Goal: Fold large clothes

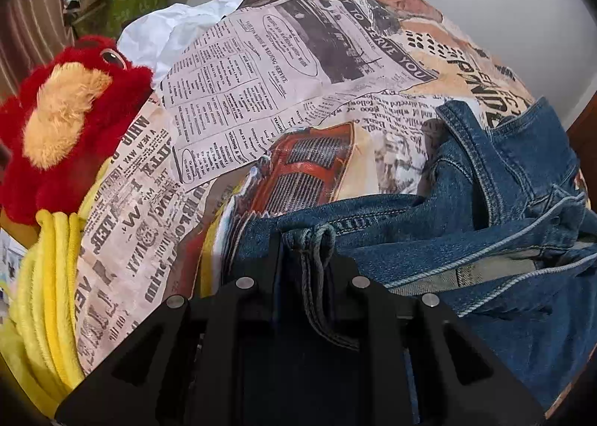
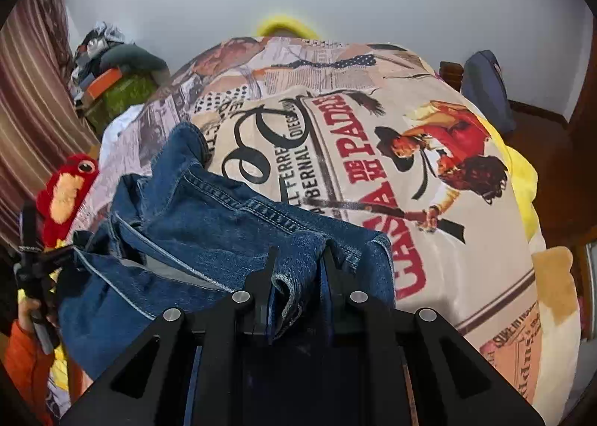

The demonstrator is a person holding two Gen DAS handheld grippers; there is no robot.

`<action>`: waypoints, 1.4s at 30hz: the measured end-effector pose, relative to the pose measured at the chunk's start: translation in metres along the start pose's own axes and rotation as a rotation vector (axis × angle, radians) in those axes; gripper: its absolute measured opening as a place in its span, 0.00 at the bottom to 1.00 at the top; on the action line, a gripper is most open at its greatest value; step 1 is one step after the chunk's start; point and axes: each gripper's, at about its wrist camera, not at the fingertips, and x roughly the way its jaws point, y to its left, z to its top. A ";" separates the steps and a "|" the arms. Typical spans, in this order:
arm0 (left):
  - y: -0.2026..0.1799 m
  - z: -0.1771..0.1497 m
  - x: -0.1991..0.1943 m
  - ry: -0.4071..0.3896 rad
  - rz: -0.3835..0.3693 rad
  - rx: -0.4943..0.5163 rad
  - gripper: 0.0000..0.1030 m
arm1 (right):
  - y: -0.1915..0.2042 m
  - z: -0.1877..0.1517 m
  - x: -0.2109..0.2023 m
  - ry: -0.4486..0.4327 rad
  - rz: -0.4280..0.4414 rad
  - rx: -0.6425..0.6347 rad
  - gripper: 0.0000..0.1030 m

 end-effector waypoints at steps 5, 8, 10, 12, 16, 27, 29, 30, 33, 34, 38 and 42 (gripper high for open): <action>0.000 0.003 0.001 0.016 0.014 -0.005 0.21 | -0.007 -0.001 -0.018 -0.006 0.008 0.002 0.14; -0.003 0.006 0.003 0.030 0.038 -0.010 0.21 | -0.020 -0.002 -0.039 -0.068 -0.257 -0.014 0.14; -0.005 0.007 -0.001 0.022 0.048 -0.003 0.21 | -0.037 -0.003 -0.055 -0.086 -0.308 0.017 0.14; -0.007 0.006 -0.013 0.001 0.045 0.010 0.22 | -0.054 -0.006 -0.070 -0.068 -0.256 0.061 0.14; -0.001 0.006 -0.047 -0.043 0.009 0.022 0.31 | -0.064 -0.014 -0.089 -0.045 -0.173 0.087 0.14; -0.002 -0.017 -0.116 -0.111 0.002 0.161 0.62 | 0.028 -0.037 -0.070 0.028 0.022 -0.071 0.14; -0.008 -0.028 -0.109 -0.084 -0.006 0.193 0.70 | 0.046 -0.040 -0.058 0.054 0.045 -0.106 0.14; -0.013 -0.034 -0.102 -0.065 -0.010 0.207 0.71 | 0.053 -0.042 -0.052 0.069 0.053 -0.118 0.14; -0.024 -0.046 -0.075 0.006 -0.030 0.238 0.73 | 0.066 -0.046 -0.030 0.123 0.087 -0.129 0.14; -0.028 -0.050 -0.061 0.041 -0.033 0.249 0.73 | 0.071 -0.048 -0.020 0.155 0.101 -0.131 0.14; -0.034 -0.055 -0.030 0.056 0.018 0.273 0.76 | 0.081 -0.054 0.015 0.233 0.084 -0.172 0.14; -0.032 -0.040 -0.017 0.005 0.074 0.259 0.76 | 0.087 -0.044 0.026 0.212 0.070 -0.204 0.14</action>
